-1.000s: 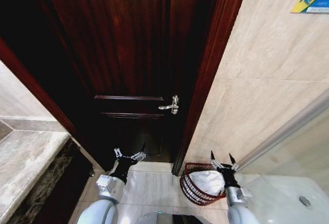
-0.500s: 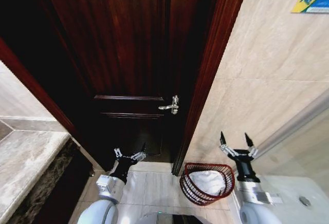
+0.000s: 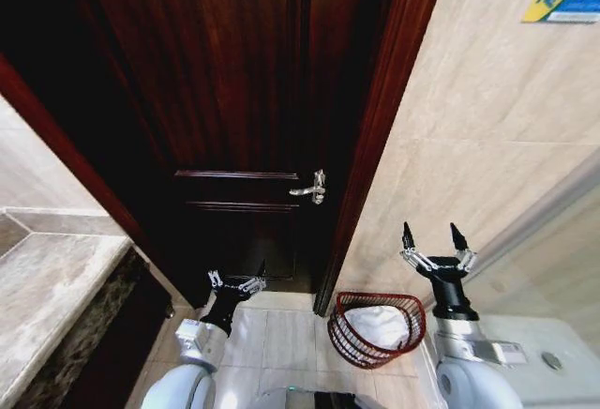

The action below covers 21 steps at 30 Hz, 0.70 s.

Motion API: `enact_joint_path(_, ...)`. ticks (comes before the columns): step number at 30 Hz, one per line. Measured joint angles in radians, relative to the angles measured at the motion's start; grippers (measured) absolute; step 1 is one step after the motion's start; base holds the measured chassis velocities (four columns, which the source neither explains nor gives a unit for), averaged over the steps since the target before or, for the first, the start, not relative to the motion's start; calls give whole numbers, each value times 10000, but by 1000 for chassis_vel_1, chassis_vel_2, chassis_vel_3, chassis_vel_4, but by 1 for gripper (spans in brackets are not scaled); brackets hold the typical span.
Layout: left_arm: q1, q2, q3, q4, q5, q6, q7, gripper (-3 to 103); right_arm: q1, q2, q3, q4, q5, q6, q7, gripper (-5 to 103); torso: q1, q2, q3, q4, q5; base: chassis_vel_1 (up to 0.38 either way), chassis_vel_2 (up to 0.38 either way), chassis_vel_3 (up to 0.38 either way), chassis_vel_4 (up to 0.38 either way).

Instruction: Discard the used towel into the hamper.

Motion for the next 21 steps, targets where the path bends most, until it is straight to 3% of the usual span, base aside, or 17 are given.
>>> enact_joint_path(21,-2,0,0,0,0,0,0,100,-262,26,99,290,157,41,-138,100,9,-1,2,0,-3,130,-123,-122,120)
